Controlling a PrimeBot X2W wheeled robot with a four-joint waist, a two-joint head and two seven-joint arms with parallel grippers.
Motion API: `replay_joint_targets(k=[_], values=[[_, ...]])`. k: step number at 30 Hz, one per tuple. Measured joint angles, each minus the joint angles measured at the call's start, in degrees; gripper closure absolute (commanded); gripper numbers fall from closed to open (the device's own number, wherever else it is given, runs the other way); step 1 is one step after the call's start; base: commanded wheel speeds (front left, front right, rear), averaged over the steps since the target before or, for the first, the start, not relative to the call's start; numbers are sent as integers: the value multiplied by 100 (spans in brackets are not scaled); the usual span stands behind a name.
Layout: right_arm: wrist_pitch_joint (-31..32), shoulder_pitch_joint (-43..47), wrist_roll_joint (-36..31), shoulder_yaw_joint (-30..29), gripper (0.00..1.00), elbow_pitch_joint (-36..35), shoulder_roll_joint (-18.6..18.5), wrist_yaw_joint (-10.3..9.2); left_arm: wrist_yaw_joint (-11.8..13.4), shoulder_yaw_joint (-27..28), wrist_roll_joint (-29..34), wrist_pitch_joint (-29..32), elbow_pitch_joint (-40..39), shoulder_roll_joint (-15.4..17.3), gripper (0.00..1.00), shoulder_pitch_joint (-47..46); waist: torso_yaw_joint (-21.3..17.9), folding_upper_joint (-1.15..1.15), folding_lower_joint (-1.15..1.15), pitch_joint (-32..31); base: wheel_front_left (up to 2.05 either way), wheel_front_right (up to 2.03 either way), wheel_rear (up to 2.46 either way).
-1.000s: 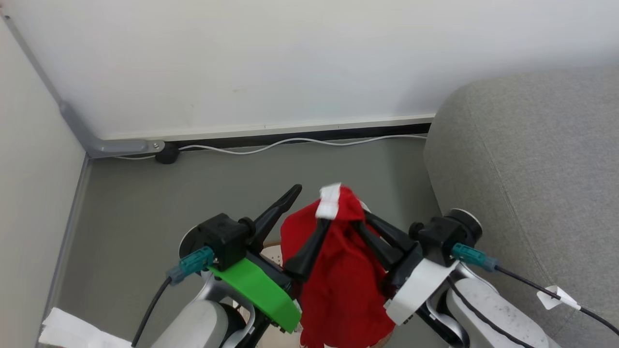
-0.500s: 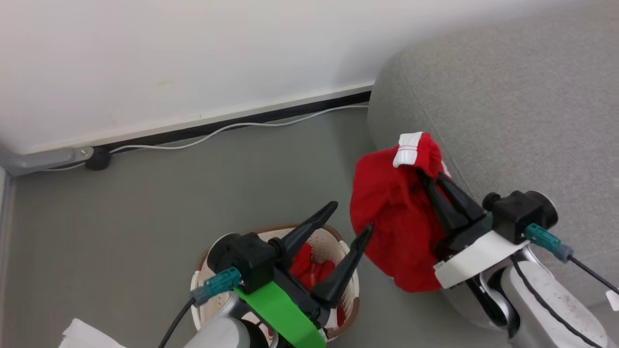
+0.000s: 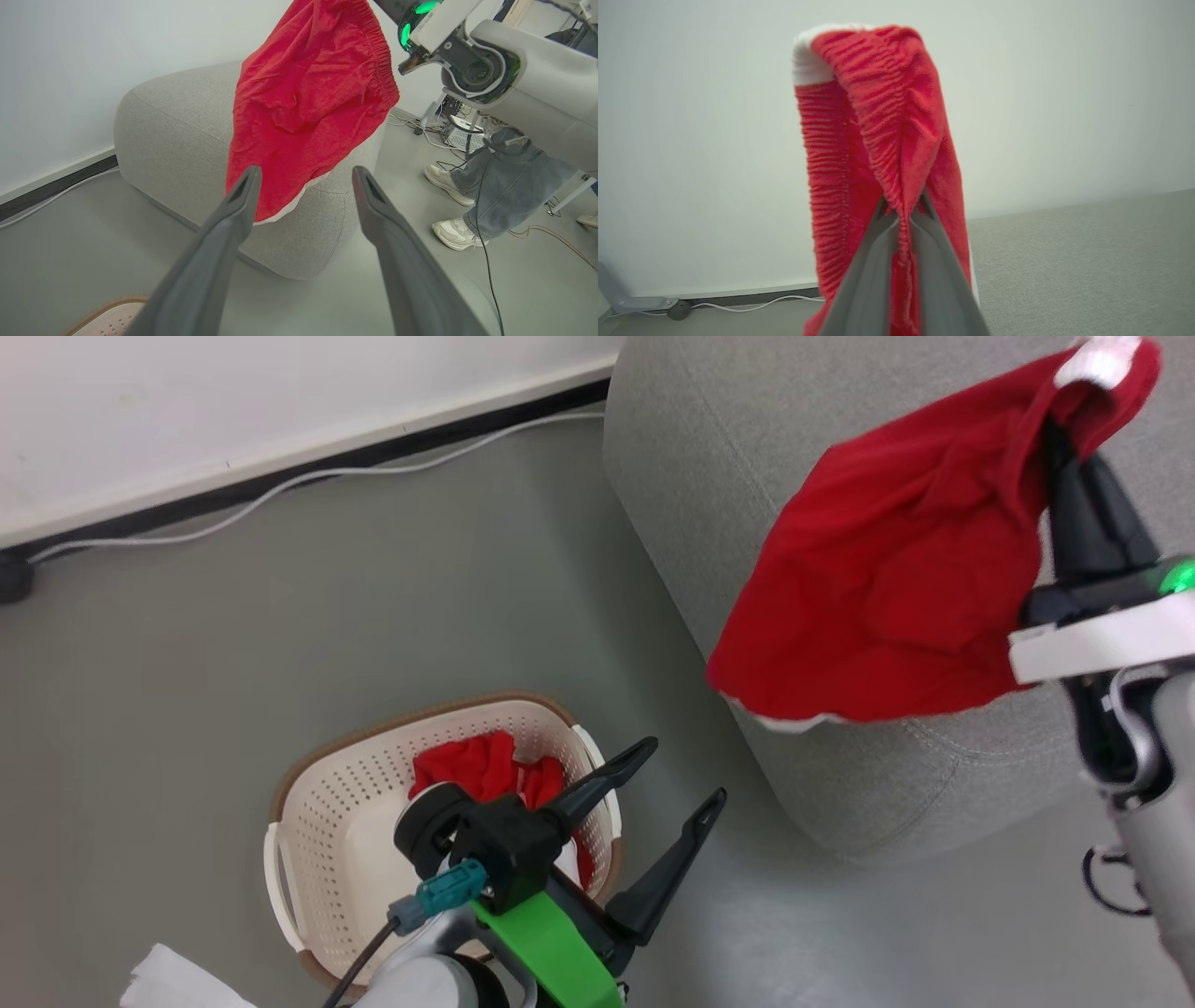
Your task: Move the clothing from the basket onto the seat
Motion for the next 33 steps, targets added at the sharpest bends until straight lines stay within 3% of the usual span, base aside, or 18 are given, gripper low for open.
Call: replay_joint_targets(k=[5, 11, 14, 20, 24, 33], values=[[124, -869, 337, -706, 100, 405, -294, -16, 101, -8, 166, 133, -86, 52, 0, -19, -37, 0, 0, 467, 0, 0, 0], [417, -1824, 991, -1644, 100, 955, -625, -244, 230, 82, 290, 207, -222, 190, 0, -22, 96, 0, 0, 893, 0, 0, 0], [510, -2308, 1303, -2128, 100, 1281, -771, -422, 311, 171, 298, 207, -350, 268, 0, -22, 257, 0, 0, 1111, 0, 0, 0], [558, -3145, 1561, -3038, 100, 1707, -1428, -660, 352, 230, 222, 122, -735, 208, 0, -13, 740, 0, 0, 1594, 0, 0, 0], [502, -3498, 1561, -3367, 100, 1824, -1772, -717, 350, 234, 73, 53, -864, 141, 0, 22, 1027, 0, 0, 1888, 0, 0, 0], [409, -3883, 1555, -3223, 100, 2248, -1454, -760, 352, 387, 21, 2, -1225, 315, 0, 124, 1392, 0, 1, 2709, 0, 0, 0]])
